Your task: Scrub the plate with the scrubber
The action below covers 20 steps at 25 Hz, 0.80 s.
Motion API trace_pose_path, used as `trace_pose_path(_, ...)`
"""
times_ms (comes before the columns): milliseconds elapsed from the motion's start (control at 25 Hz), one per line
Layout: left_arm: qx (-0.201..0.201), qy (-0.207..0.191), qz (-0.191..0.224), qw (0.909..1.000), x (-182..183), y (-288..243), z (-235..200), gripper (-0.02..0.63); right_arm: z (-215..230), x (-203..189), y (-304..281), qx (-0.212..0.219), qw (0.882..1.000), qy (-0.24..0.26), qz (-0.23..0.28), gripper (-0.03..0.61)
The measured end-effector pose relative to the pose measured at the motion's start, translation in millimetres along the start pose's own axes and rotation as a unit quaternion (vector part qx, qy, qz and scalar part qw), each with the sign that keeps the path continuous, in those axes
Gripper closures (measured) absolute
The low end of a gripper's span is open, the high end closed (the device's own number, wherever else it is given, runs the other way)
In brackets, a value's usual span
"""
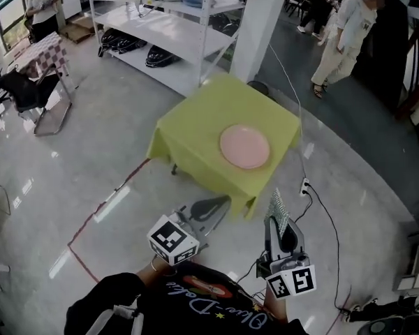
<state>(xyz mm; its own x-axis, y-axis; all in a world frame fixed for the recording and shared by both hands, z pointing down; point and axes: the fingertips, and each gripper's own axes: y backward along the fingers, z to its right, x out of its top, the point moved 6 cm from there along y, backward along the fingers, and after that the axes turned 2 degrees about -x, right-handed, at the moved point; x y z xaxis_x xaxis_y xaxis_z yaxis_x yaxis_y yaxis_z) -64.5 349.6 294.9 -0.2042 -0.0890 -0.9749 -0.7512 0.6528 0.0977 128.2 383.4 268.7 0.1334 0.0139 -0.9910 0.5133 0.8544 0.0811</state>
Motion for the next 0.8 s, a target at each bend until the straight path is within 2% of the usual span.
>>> trace_pose_path(280,-0.029,0.019,-0.015,0.9993,4.8,-24.5,-57.3,0.607,6.7,0.2,-54.5,-0.029,0.999,0.009,-0.010,0.518)
trace_pose_path(800,-0.010,0.032,-0.026,0.9991,15.5,-14.9,-200.0,0.606,-9.4,-21.0,-191.1,-0.037,0.999,0.010,-0.015,0.518)
